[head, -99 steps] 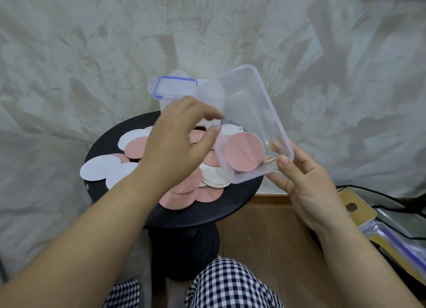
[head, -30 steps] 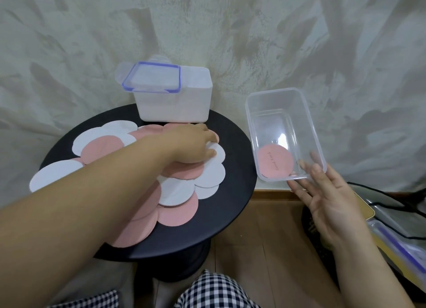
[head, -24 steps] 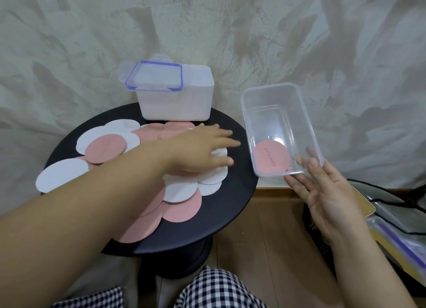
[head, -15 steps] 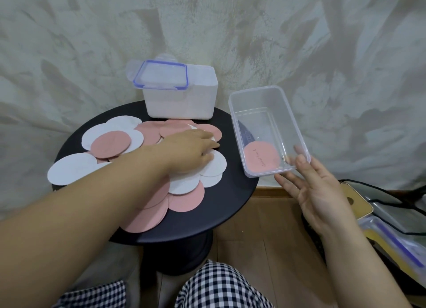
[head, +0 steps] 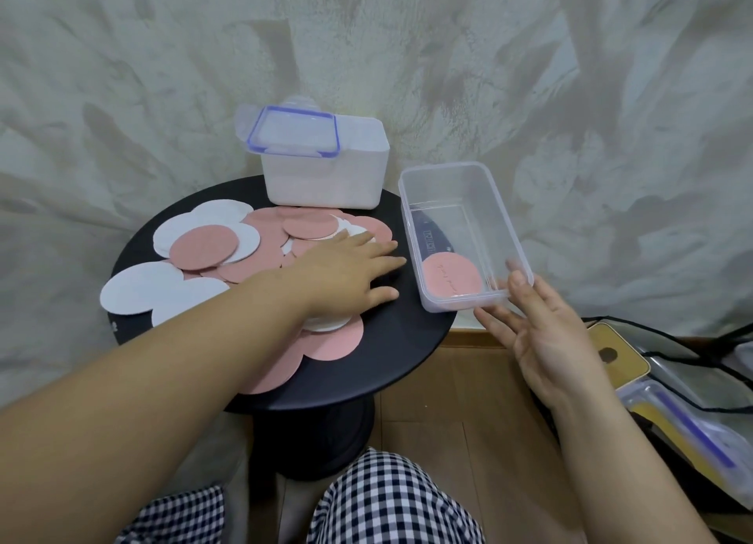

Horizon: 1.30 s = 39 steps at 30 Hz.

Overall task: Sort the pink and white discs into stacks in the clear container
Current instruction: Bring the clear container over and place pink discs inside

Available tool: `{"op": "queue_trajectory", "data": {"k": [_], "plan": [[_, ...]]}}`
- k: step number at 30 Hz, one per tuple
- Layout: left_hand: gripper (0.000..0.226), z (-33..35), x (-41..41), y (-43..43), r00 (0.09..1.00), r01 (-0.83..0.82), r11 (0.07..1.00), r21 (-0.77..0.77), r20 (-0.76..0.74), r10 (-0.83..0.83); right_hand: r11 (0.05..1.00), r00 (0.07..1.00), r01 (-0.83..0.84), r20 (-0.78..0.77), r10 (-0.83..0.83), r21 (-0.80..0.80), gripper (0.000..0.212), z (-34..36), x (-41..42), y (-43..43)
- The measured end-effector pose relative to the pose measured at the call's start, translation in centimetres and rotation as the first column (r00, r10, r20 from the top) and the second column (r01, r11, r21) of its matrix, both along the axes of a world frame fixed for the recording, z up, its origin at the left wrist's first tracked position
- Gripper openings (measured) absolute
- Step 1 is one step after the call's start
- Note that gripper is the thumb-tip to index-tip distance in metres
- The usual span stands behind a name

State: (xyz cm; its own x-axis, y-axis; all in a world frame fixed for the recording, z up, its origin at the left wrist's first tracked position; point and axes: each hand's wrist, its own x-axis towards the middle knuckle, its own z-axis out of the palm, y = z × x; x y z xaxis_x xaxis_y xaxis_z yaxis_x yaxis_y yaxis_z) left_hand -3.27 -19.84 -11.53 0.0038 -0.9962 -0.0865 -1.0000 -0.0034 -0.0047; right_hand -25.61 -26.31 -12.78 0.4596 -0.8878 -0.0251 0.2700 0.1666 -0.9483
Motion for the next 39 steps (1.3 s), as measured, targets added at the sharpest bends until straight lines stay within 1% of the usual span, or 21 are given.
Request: {"op": "queue_trajectory", "data": {"k": [3, 5, 8, 10, 12, 14, 16, 17, 18, 19, 20, 22, 25, 26, 28, 30, 32, 34, 36, 37, 39], "plan": [[0.060, -0.1, 0.2, -0.9, 0.998, -0.046, 0.997, 0.061, 0.053, 0.043, 0.999, 0.999, 0.051, -0.018, -0.051, -0.002, 0.013, -0.2, 0.3, 0.1], [0.063, 0.0, 0.3, -1.4, 0.997, -0.056, 0.998, 0.033, 0.063, 0.054, 0.997, 0.996, 0.082, -0.041, -0.082, -0.016, 0.007, -0.3, 0.4, 0.2], [0.066, 0.0, 0.5, -1.3, 0.994, -0.099, 0.995, -0.006, 0.040, 0.100, 0.993, 0.992, 0.093, -0.081, -0.098, -0.067, 0.006, -0.3, 0.5, 0.4], [0.062, 0.1, 0.4, -1.1, 0.990, -0.130, 0.991, -0.026, -0.050, 0.129, 0.992, 0.990, 0.088, -0.105, -0.097, -0.089, 0.011, -0.3, 0.7, 0.4], [0.050, 0.3, 0.5, -1.0, 0.952, -0.160, 0.984, -0.083, -0.278, 0.131, 0.992, 0.990, 0.080, -0.110, -0.091, -0.099, 0.013, -0.4, 1.1, 0.4], [0.047, 0.9, 0.1, -0.4, 0.822, -0.237, 0.956, -0.172, -0.560, 0.103, 0.991, 0.991, 0.072, -0.105, -0.084, -0.113, 0.010, -0.5, 1.3, 0.4], [0.045, 1.6, -1.1, 0.8, 0.613, -0.340, 0.931, -0.132, -0.782, 0.114, 0.990, 0.991, 0.066, -0.105, -0.080, -0.128, 0.008, -0.6, 1.5, 0.5], [0.050, 1.9, -1.7, 1.4, 0.518, -0.347, 0.934, -0.089, -0.848, 0.111, 0.989, 0.992, 0.057, -0.102, -0.072, -0.137, 0.008, -0.7, 1.5, 0.6], [0.059, 2.0, -2.5, 2.1, 0.467, -0.327, 0.942, -0.074, -0.879, 0.093, 0.988, 0.993, 0.047, -0.103, -0.062, -0.146, 0.008, -0.7, 1.6, 0.6], [0.067, 2.0, -3.3, 2.6, 0.448, -0.300, 0.951, -0.078, -0.891, 0.068, 0.988, 0.993, 0.040, -0.105, -0.057, -0.152, 0.009, -0.7, 1.6, 0.6], [0.071, 1.9, -3.9, 2.9, 0.439, -0.282, 0.954, -0.098, -0.898, 0.038, 0.987, 0.993, 0.038, -0.108, -0.055, -0.155, 0.009, -0.7, 1.6, 0.7], [0.069, 1.1, -4.4, 2.7, 0.443, -0.295, 0.942, -0.162, -0.896, -0.016, 0.983, 0.989, 0.040, -0.135, -0.064, -0.179, 0.009, -0.7, 1.5, 0.7], [0.073, 0.3, -4.6, 2.2, 0.504, -0.396, 0.899, -0.189, -0.863, 0.040, 0.959, 0.954, 0.040, -0.274, -0.119, -0.279, 0.035, -0.9, 1.5, 0.6], [0.075, 0.2, -4.5, 2.1, 0.521, -0.412, 0.892, -0.188, -0.851, 0.062, 0.954, 0.941, 0.036, -0.310, -0.133, -0.298, 0.039, -0.8, 1.6, 0.5], [0.075, 0.1, -4.4, 2.0, 0.533, -0.433, 0.883, -0.183, -0.842, 0.086, 0.951, 0.935, 0.021, -0.331, -0.129, -0.308, 0.031, -0.7, 1.8, 0.4], [0.072, 0.3, -4.3, 2.1, 0.521, -0.452, 0.874, -0.180, -0.848, 0.095, 0.950, 0.930, -0.016, -0.354, -0.100, -0.312, 0.023, -0.4, 1.9, 0.3], [0.068, 0.8, -4.5, 2.7, 0.506, -0.465, 0.867, -0.178, -0.857, 0.095, 0.947, 0.928, -0.058, -0.366, -0.065, -0.316, 0.023, -0.4, 1.8, 0.5], [0.063, 1.3, -4.6, 3.7, 0.477, -0.493, 0.850, -0.186, -0.875, 0.085, 0.952, 0.922, -0.075, -0.384, -0.047, -0.297, 0.038, -0.8, 1.4, 0.9], [0.057, 1.7, -4.5, 5.4, 0.432, -0.570, 0.796, -0.202, -0.898, 0.082, 0.962, 0.907, -0.008, -0.408, -0.109, -0.274, 0.052, -1.7, 0.7, 1.6], [0.050, 1.7, -4.3, 6.4, 0.435, -0.602, 0.764, -0.233, -0.898, 0.070, 0.958, 0.901, 0.038, -0.404, -0.155, -0.284, 0.048, -2.1, 0.4, 2.2], [0.032, 1.5, -4.1, 9.0, 0.524, -0.628, 0.703, -0.334, -0.849, 0.065, 0.938, 0.907, 0.090, -0.361, -0.216, -0.336, 0.027, -2.5, -0.2, 3.7]]}}
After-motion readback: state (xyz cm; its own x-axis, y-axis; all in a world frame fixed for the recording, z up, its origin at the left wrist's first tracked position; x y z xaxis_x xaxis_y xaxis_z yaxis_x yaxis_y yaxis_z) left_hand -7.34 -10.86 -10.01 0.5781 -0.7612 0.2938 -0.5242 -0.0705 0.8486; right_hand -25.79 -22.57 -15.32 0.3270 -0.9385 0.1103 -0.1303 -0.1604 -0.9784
